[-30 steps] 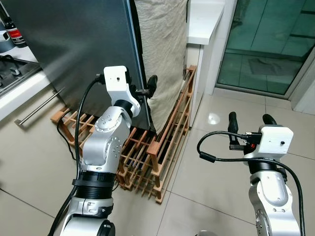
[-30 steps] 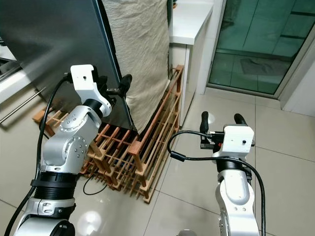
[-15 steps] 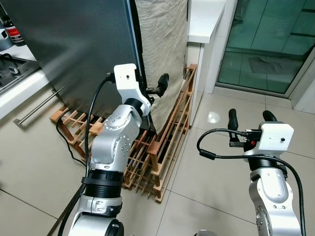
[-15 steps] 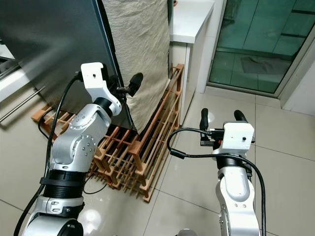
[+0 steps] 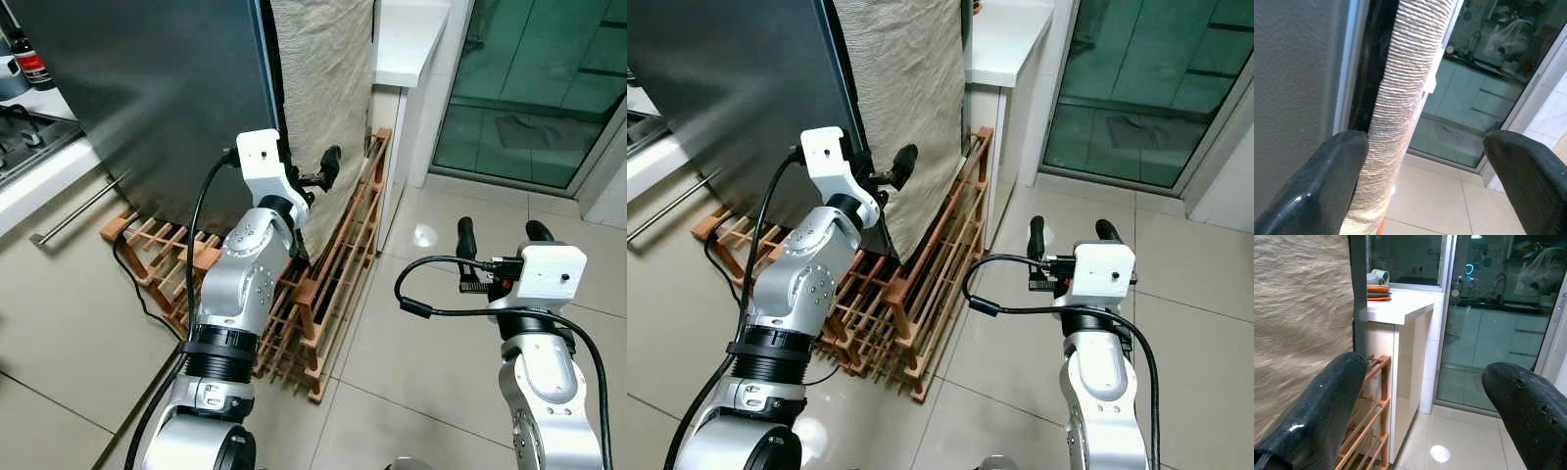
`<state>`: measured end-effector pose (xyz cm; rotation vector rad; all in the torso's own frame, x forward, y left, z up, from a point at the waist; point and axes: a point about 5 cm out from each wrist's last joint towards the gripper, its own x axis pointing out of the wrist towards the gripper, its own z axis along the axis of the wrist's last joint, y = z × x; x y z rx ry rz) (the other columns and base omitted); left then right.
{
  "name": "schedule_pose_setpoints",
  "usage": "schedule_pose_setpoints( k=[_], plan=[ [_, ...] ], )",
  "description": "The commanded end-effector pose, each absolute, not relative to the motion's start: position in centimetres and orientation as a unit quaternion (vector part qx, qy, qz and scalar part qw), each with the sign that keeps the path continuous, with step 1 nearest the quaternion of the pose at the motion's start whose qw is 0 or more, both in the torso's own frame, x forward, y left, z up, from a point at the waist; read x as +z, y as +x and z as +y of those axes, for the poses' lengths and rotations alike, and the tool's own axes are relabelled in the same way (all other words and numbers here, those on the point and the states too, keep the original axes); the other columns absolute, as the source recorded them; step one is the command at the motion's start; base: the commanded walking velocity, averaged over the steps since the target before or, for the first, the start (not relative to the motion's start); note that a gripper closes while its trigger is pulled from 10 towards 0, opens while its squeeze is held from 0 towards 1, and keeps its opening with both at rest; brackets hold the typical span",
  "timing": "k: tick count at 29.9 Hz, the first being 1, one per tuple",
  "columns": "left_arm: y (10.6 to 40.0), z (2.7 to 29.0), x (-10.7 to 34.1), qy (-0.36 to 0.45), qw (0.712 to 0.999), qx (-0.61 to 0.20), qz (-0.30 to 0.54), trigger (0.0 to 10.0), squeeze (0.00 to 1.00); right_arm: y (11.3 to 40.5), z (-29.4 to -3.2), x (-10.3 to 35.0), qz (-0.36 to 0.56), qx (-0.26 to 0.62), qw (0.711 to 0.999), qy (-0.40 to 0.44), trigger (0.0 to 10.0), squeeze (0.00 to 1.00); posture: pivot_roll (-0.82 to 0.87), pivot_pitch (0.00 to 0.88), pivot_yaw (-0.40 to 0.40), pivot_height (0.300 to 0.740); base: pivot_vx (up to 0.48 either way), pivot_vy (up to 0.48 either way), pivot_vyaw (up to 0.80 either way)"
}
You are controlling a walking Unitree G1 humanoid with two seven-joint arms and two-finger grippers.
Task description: Restocking fridge
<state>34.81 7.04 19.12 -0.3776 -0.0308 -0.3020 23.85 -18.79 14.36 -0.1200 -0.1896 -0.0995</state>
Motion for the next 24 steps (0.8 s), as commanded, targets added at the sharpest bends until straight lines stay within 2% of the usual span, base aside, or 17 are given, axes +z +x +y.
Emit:
schedule_pose_setpoints(
  k=[1, 14, 24],
  plan=[
    [35.2, 7.0, 20.1, -0.192, 0.97, -0.144, -0.031, 10.0, 0.0, 24.0, -18.8, 14.6, -0.096, -0.048, 0.992, -0.062, 10.0, 0.0, -0.24, 0.0, 0.085, 0.736, 0.0, 0.0, 0.0],
    [35.8, 6.8, 20.0, -0.222, 0.966, -0.132, -0.034, 10.0, 0.0, 24.1, -18.8, 14.7, -0.098, -0.05, 0.992, -0.063, 10.0, 0.0, -0.24, 0.0, 0.084, 0.736, 0.0, 0.0, 0.0],
    [34.8, 2.2, 22.1, -0.271, 0.918, -0.286, -0.041, 10.0, 0.0, 24.6, -18.6, 14.8, -0.102, -0.049, 0.992, -0.061, 10.0, 0.0, -0.23, 0.0, 0.087, 0.736, 0.0, 0.0, 0.0]
  ],
)
